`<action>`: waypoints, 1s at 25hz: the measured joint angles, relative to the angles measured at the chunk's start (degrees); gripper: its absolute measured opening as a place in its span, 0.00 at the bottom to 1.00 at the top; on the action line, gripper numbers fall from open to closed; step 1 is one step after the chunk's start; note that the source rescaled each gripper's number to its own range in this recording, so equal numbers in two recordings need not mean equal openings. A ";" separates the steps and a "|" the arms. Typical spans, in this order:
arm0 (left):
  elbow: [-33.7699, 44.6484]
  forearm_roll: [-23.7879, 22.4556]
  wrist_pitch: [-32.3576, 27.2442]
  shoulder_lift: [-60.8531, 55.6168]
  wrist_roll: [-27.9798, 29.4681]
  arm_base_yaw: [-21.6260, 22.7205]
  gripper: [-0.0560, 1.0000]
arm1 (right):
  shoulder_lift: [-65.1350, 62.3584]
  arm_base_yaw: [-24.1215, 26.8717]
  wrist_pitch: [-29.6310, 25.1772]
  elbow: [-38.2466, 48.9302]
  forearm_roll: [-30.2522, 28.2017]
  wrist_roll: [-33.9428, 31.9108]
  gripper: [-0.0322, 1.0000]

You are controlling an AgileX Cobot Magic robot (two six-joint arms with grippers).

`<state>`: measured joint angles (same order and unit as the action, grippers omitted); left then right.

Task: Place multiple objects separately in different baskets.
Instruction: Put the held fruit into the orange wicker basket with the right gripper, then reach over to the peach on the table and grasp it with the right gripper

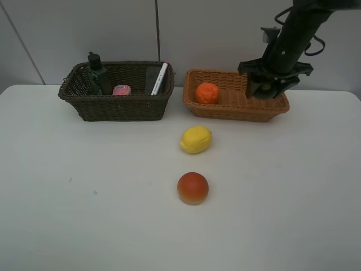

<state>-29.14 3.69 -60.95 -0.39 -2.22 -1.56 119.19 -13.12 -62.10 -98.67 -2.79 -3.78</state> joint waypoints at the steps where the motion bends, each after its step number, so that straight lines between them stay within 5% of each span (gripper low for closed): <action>1: 0.00 0.00 0.00 0.00 0.00 0.00 1.00 | 1.56 0.00 0.33 -2.44 -1.47 0.00 0.13; 9: 0.00 0.00 0.00 0.00 0.00 0.00 1.00 | 13.91 0.00 -0.05 -15.19 -5.85 -0.45 0.17; 11: 0.00 0.00 0.00 0.00 0.00 0.00 1.00 | 14.27 0.00 0.08 -15.64 -5.85 -0.88 0.63; 13: 0.00 0.00 0.00 0.00 0.00 0.00 1.00 | 14.27 0.00 0.02 -15.70 -5.85 -1.03 0.85; 15: 0.00 0.00 0.00 0.00 0.00 0.00 1.00 | 14.27 0.00 -0.33 -15.70 -5.78 -1.13 0.94; 25: 0.00 0.00 0.00 0.00 0.00 0.00 1.00 | 11.39 0.00 -7.34 -15.34 0.94 -2.16 0.95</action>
<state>-29.14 3.69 -60.95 -0.39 -2.22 -1.56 130.57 -13.12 -69.44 -114.01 -1.85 -5.94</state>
